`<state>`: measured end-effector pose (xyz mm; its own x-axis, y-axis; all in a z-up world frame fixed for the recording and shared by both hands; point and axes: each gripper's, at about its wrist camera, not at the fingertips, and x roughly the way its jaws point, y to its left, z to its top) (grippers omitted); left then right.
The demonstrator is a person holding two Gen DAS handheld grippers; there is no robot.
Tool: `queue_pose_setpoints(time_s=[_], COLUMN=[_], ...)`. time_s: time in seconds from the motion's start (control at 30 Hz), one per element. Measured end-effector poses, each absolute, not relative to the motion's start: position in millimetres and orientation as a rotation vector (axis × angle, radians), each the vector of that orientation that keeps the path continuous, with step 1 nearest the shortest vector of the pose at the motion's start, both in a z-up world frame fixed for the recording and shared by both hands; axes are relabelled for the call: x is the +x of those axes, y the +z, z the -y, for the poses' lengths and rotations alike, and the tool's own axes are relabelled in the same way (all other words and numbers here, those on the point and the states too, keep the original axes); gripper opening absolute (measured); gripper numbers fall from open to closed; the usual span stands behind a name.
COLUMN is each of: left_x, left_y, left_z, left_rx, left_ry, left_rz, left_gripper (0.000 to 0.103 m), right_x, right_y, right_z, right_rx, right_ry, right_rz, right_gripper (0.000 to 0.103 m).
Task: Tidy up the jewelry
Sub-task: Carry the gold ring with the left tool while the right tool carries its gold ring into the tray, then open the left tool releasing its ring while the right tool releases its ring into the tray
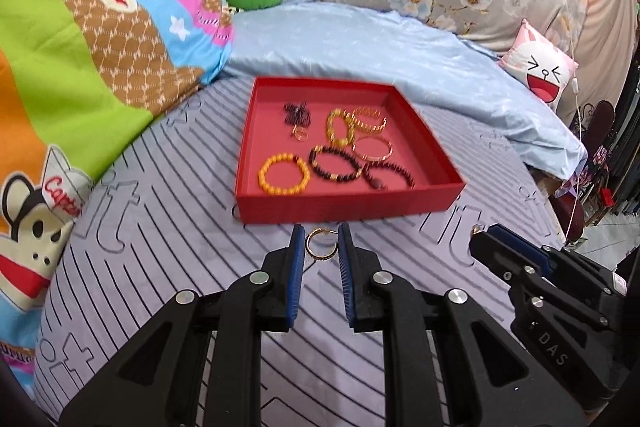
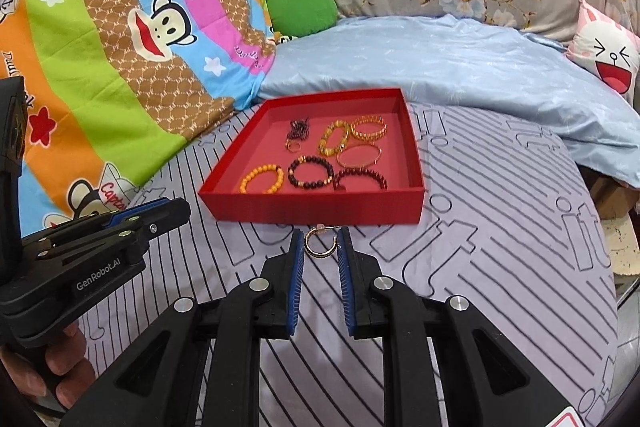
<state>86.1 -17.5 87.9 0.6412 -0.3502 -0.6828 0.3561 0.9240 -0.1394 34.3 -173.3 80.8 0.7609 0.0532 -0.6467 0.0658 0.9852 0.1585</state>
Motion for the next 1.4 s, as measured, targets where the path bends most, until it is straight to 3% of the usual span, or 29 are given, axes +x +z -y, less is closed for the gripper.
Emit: queue_pose_setpoints(time_s=[0.33, 0.6, 0.93, 1.4], left_x=[125, 180, 249, 279], left_y=[121, 126, 90, 47], left_z=[39, 61, 81, 90], left_rx=[0.030, 0.063, 0.093, 0.112], left_ry=[-0.421, -0.407, -0.360, -0.337], left_rz=[-0.704, -0.687, -0.757, -0.829], left_gripper=[0.017, 0.017, 0.017, 0.017], right_x=[77, 139, 212, 243], right_y=[116, 113, 79, 38], right_z=[186, 198, 205, 209], right_rx=[0.139, 0.149, 0.149, 0.171], right_ry=[-0.020, -0.018, -0.028, -0.031], right_rz=[-0.627, -0.653, -0.728, -0.805], right_gripper=[0.016, 0.016, 0.016, 0.016])
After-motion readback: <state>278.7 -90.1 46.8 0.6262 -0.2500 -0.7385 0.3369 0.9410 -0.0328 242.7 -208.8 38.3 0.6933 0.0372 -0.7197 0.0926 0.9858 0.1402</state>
